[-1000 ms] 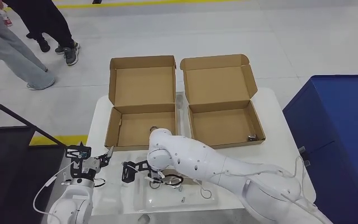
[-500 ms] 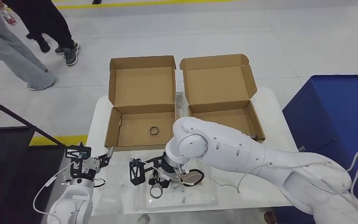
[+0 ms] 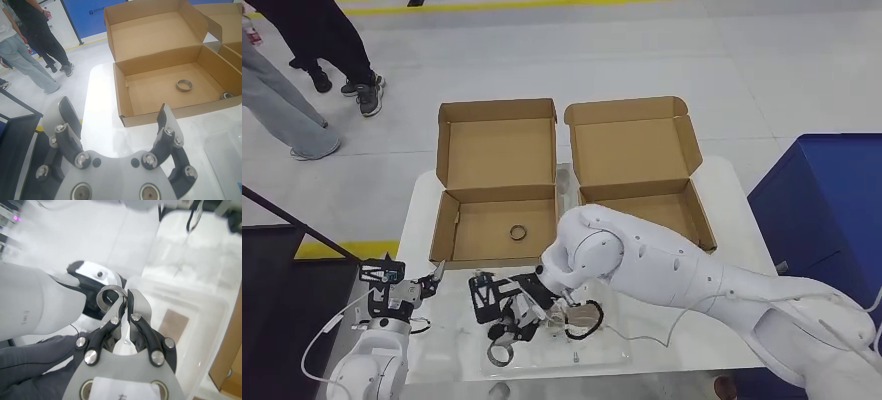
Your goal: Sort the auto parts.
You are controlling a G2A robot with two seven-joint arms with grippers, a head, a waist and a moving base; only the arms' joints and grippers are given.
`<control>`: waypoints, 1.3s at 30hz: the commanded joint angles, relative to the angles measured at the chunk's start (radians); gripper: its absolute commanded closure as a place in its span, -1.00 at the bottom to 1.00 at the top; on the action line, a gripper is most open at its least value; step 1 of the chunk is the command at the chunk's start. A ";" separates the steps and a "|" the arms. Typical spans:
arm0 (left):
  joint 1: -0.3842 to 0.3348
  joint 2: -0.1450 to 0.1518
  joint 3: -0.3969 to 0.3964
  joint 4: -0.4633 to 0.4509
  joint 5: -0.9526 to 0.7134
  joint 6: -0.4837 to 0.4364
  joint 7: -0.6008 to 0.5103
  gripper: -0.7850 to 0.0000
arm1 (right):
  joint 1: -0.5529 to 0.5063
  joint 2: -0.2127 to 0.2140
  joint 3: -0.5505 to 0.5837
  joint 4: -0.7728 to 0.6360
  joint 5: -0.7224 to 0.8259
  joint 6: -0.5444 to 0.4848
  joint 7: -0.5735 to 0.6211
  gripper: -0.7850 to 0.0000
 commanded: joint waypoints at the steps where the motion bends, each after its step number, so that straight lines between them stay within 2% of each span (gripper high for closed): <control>1: 0.000 0.000 0.000 0.000 0.000 0.000 0.000 -1.00 | 0.019 0.060 -0.015 0.002 0.044 -0.145 -0.144 1.00; 6: 0.000 0.000 0.000 0.000 0.000 0.000 0.000 -1.00 | 0.003 0.191 0.039 -0.190 0.263 -0.154 -0.154 1.00; 7: 0.000 0.000 0.000 0.000 0.000 0.000 0.000 -1.00 | -0.001 0.198 0.047 -0.202 0.275 -0.154 -0.153 1.00; 21: 0.000 0.000 0.000 0.000 0.000 0.000 0.000 -1.00 | -0.016 0.197 0.045 -0.216 0.291 -0.154 -0.172 1.00; 24: 0.000 0.000 0.000 0.000 0.000 0.000 0.000 -1.00 | -0.073 0.196 0.092 -0.274 0.452 -0.154 -0.236 1.00; 28: 0.000 0.000 0.000 0.000 0.000 0.000 0.000 -1.00 | -0.167 0.201 0.218 -0.332 0.734 -0.154 -0.153 1.00; 32: 0.000 0.000 0.000 0.000 0.000 0.000 0.000 -1.00 | -0.250 0.198 0.289 -0.402 0.918 -0.154 -0.153 1.00; 39: 0.000 0.000 0.000 0.000 0.000 0.000 0.000 -1.00 | -0.260 0.195 0.293 -0.415 0.950 -0.154 -0.153 1.00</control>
